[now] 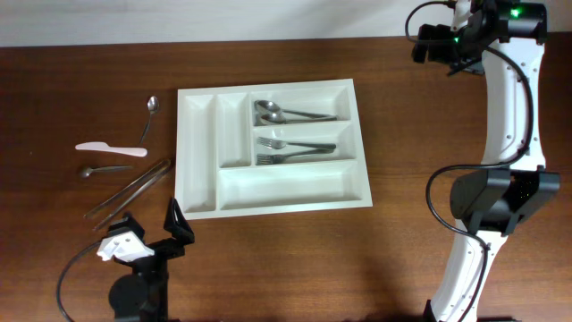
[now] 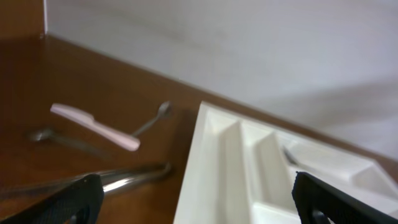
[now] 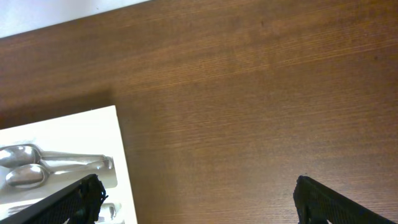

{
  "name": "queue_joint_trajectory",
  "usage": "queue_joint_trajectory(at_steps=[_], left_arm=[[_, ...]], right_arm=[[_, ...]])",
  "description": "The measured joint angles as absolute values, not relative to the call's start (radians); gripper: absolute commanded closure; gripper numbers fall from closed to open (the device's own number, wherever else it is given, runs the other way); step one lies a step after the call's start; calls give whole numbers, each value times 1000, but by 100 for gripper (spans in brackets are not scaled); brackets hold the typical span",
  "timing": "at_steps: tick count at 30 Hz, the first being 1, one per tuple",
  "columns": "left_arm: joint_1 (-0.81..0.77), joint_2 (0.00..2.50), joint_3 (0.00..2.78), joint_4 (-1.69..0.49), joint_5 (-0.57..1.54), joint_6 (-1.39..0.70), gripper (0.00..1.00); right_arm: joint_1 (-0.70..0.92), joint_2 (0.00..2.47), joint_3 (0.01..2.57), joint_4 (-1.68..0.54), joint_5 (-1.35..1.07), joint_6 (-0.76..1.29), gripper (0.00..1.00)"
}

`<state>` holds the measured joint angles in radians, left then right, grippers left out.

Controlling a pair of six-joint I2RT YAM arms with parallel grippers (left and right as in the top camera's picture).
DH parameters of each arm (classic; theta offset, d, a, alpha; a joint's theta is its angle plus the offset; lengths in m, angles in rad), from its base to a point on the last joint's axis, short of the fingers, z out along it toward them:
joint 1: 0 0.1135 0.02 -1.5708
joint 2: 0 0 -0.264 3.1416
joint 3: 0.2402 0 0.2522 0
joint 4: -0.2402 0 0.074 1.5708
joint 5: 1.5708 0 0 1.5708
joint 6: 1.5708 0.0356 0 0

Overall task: Pack container
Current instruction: 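Raise the right gripper away from the tray to the upper right, then move the left gripper over the silver tongs left of the tray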

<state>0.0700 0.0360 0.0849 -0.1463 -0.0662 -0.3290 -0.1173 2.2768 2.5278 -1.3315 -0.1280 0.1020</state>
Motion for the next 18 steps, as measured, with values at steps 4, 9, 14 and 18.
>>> queue_joint_trajectory(at_steps=[4, 9, 14, 18], left_arm=[[70, 39, 100, -131, -63, -323, 1], [72, 133, 230, -156, -70, -288, 1], [75, 376, 517, -248, -86, -244, 1], [75, 655, 790, -472, -90, -222, 1]], right_arm=[[-117, 2277, 2528, -1332, -128, 102, 1], [-117, 2277, 2528, -1332, -128, 104, 1], [-117, 2277, 2528, -1332, -128, 105, 1], [-117, 2277, 2527, -1331, -128, 105, 1]])
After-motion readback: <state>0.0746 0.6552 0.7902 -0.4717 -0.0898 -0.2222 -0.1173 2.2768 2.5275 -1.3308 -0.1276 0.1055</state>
